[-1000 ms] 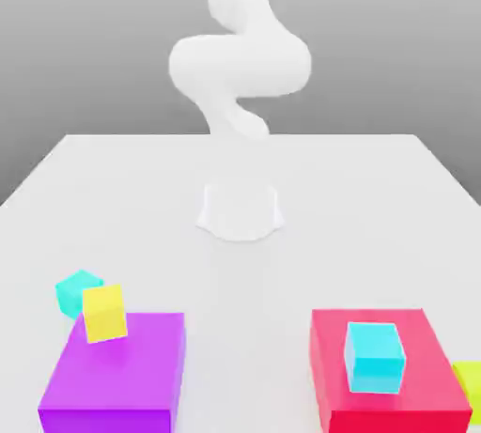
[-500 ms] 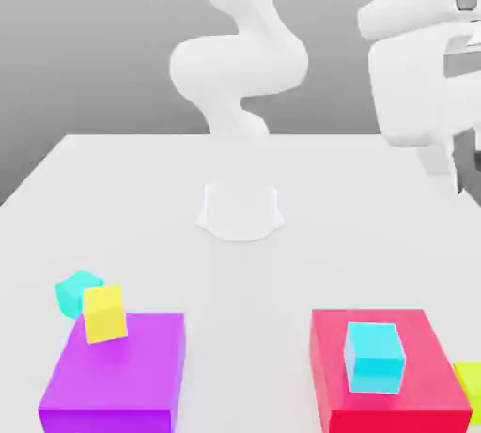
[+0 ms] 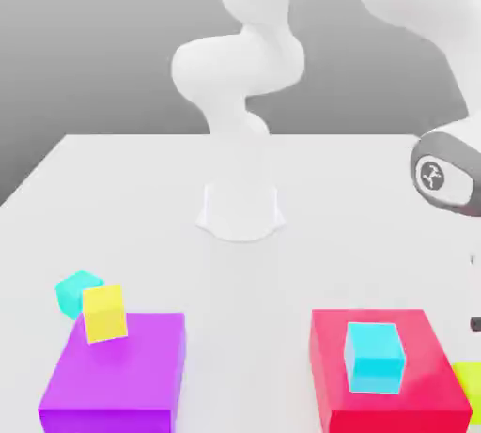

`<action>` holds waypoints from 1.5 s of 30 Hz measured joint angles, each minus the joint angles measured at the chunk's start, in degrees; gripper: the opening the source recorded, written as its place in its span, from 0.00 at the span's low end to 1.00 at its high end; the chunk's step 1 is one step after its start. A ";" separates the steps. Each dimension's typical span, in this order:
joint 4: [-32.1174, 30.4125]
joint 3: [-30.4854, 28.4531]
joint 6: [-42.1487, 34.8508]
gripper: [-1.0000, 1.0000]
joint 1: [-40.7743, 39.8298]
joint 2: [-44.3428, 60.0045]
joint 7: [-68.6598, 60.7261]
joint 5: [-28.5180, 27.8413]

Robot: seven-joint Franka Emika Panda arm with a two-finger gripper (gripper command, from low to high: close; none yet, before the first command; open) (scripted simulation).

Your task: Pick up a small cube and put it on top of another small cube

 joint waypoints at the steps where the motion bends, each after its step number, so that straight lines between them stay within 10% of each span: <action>1: 0.40 -0.20 1.57 0.00 0.18 2.03 0.08 -0.19; 14: -1.50 -0.17 -3.64 0.00 0.81 -5.45 1.64 -0.05; 27: -15.22 -10.01 3.37 0.00 2.11 -21.74 12.92 -20.40; 45: -28.66 -32.07 -3.16 0.00 -30.35 -36.43 2.64 -16.15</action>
